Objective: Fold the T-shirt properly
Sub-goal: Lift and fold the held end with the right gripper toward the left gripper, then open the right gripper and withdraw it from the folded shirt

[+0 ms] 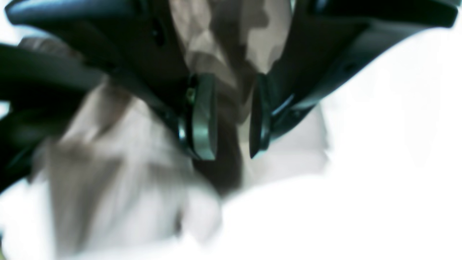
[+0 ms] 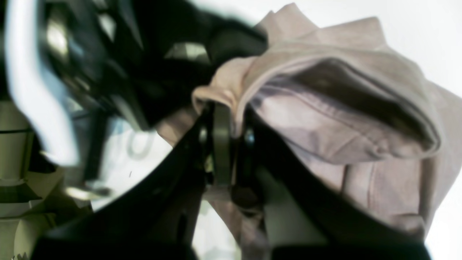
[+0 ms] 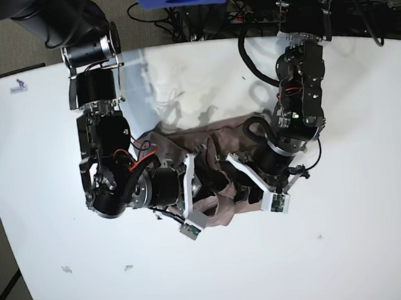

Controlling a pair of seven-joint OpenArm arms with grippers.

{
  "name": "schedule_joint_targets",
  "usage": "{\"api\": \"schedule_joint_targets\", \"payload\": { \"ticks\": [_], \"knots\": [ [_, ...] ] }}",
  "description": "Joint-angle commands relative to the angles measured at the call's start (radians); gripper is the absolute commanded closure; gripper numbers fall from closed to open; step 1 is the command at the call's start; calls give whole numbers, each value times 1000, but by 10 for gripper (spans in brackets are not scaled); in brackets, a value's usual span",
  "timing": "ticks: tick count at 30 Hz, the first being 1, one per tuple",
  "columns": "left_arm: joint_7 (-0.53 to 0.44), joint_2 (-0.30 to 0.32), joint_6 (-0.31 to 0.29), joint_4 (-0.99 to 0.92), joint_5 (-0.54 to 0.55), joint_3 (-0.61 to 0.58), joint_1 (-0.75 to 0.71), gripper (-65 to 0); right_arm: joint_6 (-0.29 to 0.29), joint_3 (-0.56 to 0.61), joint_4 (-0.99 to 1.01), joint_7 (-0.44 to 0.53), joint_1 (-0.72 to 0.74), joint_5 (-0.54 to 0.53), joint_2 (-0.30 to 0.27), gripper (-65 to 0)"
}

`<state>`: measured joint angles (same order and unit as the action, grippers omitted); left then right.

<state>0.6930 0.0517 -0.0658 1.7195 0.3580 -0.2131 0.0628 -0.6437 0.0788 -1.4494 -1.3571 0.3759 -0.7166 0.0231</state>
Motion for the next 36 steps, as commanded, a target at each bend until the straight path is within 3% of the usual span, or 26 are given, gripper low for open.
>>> {"api": "schedule_joint_targets", "payload": {
  "ticks": [1, 20, 36],
  "knots": [
    [-19, -8, -2, 41, 9, 22, 7, -158, -1, -1, -18, 23, 25, -25, 7, 0],
    [-19, 20, -21, 182, 28, 304, -188, -158, -1, 9, -18, 29, 25, -24, 13, 0],
    [-20, 35, -119, 182, 25, 478, -288, -158, 3, 284, -11, 170, 25, -22, 21, -5]
  ]
}}
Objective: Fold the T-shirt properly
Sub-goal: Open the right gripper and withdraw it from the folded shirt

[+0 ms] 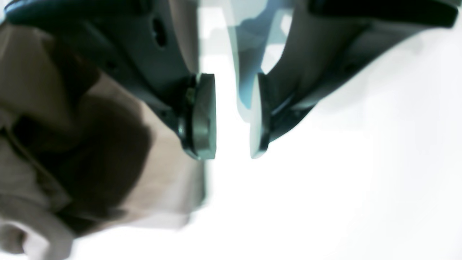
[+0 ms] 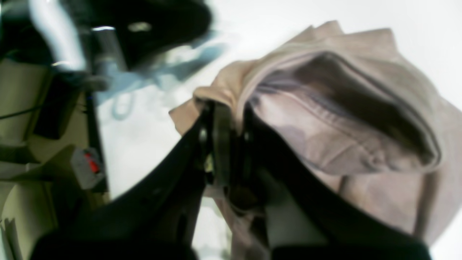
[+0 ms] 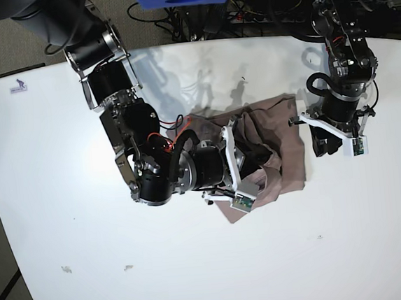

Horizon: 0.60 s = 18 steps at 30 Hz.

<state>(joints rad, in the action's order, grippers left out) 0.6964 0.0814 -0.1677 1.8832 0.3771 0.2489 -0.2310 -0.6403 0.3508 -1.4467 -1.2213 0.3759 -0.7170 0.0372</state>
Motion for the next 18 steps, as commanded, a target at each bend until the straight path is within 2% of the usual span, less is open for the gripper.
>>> {"api": "schedule_joint_targets", "payload": {
  "ticks": [1, 3, 10, 13, 15, 18],
  "knots": [
    [-24, 4, -26, 19, 6, 27, -1, -158, 0, 24, -13, 36, 25, -22, 7, -22],
    [-24, 4, -33, 19, 6, 36, -9, -158, 0, 32, -13, 36, 25, -22, 8, -67],
    [-24, 7, -56, 19, 0, 88, -26, -158, 0, 34, -16, 36, 25, -22, 22, -367],
    [-24, 7, -77, 19, 3, 114, -29, -158, 0, 34, -21, 36, 25, -22, 22, -469],
    [-24, 7, -89, 17, 1, 129, -29, -158, 0, 35, -21, 34, 24, -22, 22, -513],
    [-24, 5, -100, 17, 1, 142, -31, -158, 0, 40, -21, 33, 22, -22, 23, -542]
  ]
}}
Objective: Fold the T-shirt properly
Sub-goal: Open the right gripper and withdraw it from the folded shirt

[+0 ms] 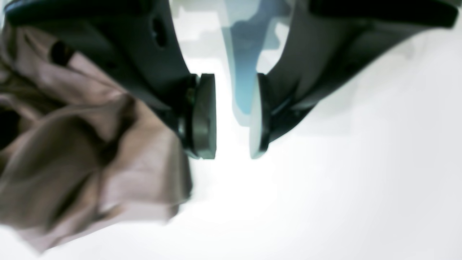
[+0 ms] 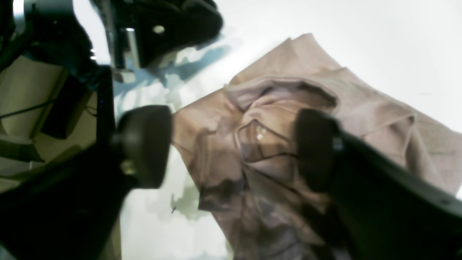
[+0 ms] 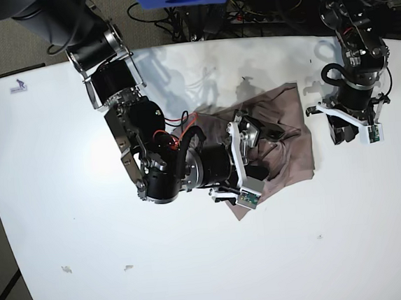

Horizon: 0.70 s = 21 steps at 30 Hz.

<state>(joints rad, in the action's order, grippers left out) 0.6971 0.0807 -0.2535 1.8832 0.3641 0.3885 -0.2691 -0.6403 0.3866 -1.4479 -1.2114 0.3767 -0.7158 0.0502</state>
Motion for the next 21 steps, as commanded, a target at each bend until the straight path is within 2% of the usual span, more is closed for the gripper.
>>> {"api": "schedule_joint_targets", "payload": {
  "ticks": [1, 10, 17, 21],
  "knots": [
    [-24, 6, -14, 17, 14, 5, 8, -158, 0, 8, -20, 23, 21, -23, 10, -544],
    [-23, 8, -14, 17, 13, 34, 8, -158, 0, 78, -21, 23, 23, -24, 58, -544],
    [-21, 9, -14, 17, 11, 37, 6, -158, 0, 65, -52, 26, 37, -23, 78, -544],
    [-23, 9, -14, 17, 11, 37, -6, -158, 0, 8, -64, 23, 75, -23, 73, -544]
  ]
}}
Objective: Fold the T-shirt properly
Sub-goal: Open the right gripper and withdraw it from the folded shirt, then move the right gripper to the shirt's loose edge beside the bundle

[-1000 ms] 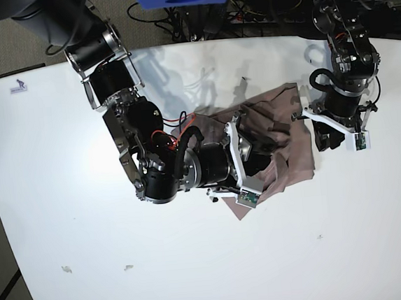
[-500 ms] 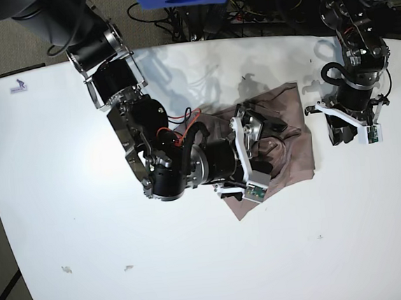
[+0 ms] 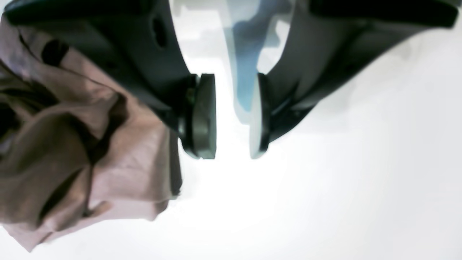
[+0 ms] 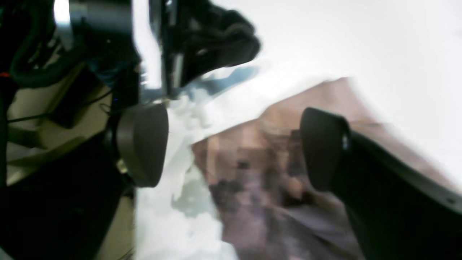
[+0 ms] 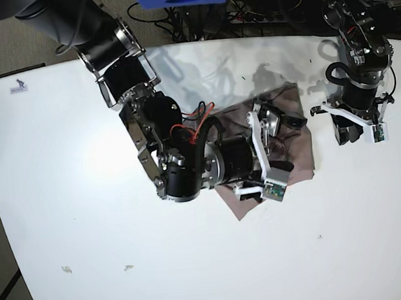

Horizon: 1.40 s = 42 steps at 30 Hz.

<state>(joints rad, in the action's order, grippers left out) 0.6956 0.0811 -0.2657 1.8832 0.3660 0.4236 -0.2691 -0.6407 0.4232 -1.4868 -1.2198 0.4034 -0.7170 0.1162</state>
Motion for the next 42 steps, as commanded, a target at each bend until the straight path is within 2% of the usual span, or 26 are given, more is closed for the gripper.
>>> {"api": "schedule_joint_targets", "payload": {
  "ticks": [1, 7, 10, 12, 14, 15, 16, 17, 18, 19, 20, 24, 27, 33, 39, 42],
  "knots": [
    [-23, 9, -2, 17, 9, 2, -11, -158, 0, -40, -25, 31, 56, -22, 6, -544],
    [-23, 9, -2, 16, 8, -2, -15, -158, 0, -125, -25, 31, 128, -22, -48, -542],
    [-23, 7, -2, 16, 8, -4, -15, -158, 0, -152, -25, 33, 144, -20, -112, -507],
    [-23, 6, -2, 14, 8, -6, -14, -158, 0, -160, -27, 33, 144, -20, -152, -443],
    [-23, 6, -2, 14, 8, -6, -14, -158, -1, -166, -27, 33, 144, -20, -195, -310],
    [-23, 6, -2, 14, 8, -6, -14, -158, -1, -166, -27, 33, 144, -20, -201, -280],
    [-23, 6, -4, 14, 8, -6, -12, -158, -1, -166, -27, 34, 144, -20, -221, -189],
    [-23, 6, -4, 14, 8, -6, -12, -158, -1, -166, -27, 34, 144, -20, -234, -141],
    [-23, 6, -4, 14, 8, -6, -12, -158, -1, -166, -27, 34, 144, -20, -252, -65],
    [-23, 6, -4, 14, 8, -6, -12, -158, -1, -166, -27, 34, 142, -20, -263, -19],
    [-23, 6, -4, 14, 8, -6, -12, -158, -1, -166, -27, 34, 142, -20, -276, 0],
    [-23, 6, -4, 14, 8, -6, -12, -158, -6, -166, -30, 39, 134, -20, -321, -30],
    [-23, 4, -4, 14, 8, -6, -12, -158, -6, -166, -50, 67, 98, -20, -344, 0],
    [-23, 4, -4, 13, 8, -6, -12, -158, -6, -162, -102, 107, 47, -20, -390, 0],
    [-23, 4, -4, 13, 8, -6, -12, -158, -6, -160, -107, 114, 4, -10, -395, 0],
    [-23, 4, -4, 13, 8, -6, -12, -158, -6, -160, -108, 114, -10, 36, -393, 0]
  ]
}}
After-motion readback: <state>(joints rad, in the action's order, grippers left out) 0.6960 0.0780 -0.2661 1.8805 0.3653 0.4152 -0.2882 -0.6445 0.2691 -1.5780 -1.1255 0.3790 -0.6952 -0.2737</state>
